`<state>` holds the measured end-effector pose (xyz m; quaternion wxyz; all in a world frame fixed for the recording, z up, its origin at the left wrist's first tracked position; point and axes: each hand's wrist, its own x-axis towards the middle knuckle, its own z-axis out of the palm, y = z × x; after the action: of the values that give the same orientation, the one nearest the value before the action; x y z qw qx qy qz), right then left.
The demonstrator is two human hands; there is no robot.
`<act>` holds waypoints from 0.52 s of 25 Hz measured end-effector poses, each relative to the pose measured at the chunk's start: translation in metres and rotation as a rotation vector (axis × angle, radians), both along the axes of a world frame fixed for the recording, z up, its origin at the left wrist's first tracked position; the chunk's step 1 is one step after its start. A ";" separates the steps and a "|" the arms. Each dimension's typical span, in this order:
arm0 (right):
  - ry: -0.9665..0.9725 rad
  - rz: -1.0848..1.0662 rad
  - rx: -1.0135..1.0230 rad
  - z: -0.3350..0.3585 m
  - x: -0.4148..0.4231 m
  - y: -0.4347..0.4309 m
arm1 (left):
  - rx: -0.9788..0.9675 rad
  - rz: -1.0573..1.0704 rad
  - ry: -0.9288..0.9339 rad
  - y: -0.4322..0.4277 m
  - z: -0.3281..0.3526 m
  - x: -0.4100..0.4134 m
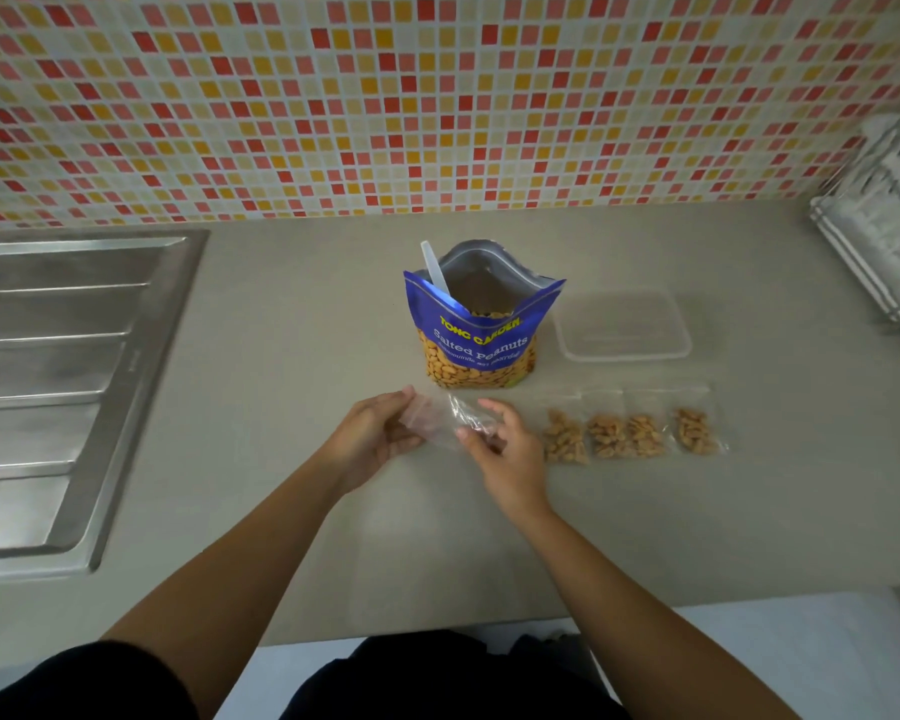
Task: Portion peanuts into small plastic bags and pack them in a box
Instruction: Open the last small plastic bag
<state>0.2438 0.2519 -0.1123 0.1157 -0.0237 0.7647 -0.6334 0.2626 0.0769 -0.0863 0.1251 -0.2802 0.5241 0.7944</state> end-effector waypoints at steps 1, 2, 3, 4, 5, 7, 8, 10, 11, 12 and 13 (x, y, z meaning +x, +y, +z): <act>0.004 0.017 0.003 0.001 -0.002 0.002 | 0.029 0.004 0.005 -0.002 0.000 -0.001; 0.016 0.031 0.015 0.001 -0.005 0.005 | 0.050 -0.002 0.007 -0.003 0.001 -0.001; 0.038 0.044 0.032 0.001 -0.007 0.007 | 0.055 -0.013 0.007 -0.003 0.002 -0.001; 0.058 0.053 0.054 0.002 -0.009 0.010 | 0.065 -0.019 0.002 -0.003 0.003 -0.001; 0.075 0.063 0.074 0.003 -0.011 0.012 | 0.072 -0.020 -0.004 -0.002 0.004 -0.002; 0.091 0.090 0.114 0.002 -0.014 0.015 | 0.087 -0.015 -0.021 0.000 0.006 -0.004; 0.106 0.109 0.137 0.002 -0.014 0.016 | 0.094 -0.027 -0.026 0.000 0.007 -0.005; 0.159 0.149 0.195 0.002 -0.015 0.019 | 0.094 -0.072 -0.025 0.001 0.007 -0.005; 0.185 0.164 0.222 0.003 -0.015 0.020 | 0.084 -0.094 -0.022 0.001 0.006 -0.005; 0.205 0.173 0.245 0.005 -0.015 0.021 | 0.068 -0.113 -0.019 0.001 0.006 -0.005; 0.216 0.176 0.255 0.006 -0.015 0.022 | 0.048 -0.123 -0.016 0.001 0.005 -0.005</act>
<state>0.2286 0.2738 -0.1061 0.0900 -0.1438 0.8418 -0.5124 0.2579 0.0776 -0.0810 0.1846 -0.2505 0.5203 0.7953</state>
